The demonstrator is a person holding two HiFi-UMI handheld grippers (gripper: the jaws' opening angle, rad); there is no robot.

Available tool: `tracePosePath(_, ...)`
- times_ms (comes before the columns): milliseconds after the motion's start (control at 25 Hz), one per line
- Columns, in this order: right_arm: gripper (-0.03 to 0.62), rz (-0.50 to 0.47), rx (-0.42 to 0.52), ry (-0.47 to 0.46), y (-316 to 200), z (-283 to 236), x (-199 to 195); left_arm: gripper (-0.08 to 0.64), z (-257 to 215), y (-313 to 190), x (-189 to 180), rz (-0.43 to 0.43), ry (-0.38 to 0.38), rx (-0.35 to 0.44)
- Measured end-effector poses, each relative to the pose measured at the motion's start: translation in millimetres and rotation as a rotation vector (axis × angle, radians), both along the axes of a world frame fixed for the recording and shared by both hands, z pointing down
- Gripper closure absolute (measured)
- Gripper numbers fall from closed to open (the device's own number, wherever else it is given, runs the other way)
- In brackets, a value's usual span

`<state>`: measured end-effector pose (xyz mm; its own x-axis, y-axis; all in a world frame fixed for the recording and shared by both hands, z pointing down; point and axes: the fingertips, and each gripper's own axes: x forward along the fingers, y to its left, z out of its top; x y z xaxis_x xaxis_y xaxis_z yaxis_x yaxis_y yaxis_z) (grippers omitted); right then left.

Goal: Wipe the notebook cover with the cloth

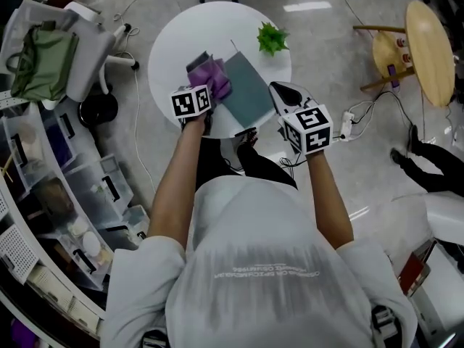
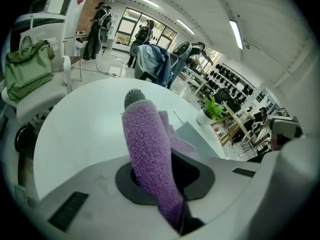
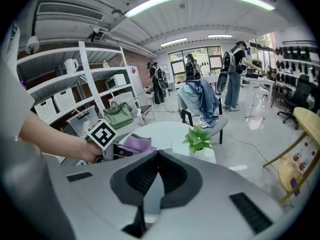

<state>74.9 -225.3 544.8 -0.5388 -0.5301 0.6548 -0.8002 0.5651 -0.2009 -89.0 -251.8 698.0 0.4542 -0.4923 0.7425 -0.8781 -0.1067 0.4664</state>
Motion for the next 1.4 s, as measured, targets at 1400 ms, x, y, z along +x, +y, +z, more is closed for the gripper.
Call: tracePosePath(1400, 0.59, 0.081, 0.009, 0.041, 18, 4, 62, 0.511, -12, -26, 123, -0.11, 0.298, 0.017)
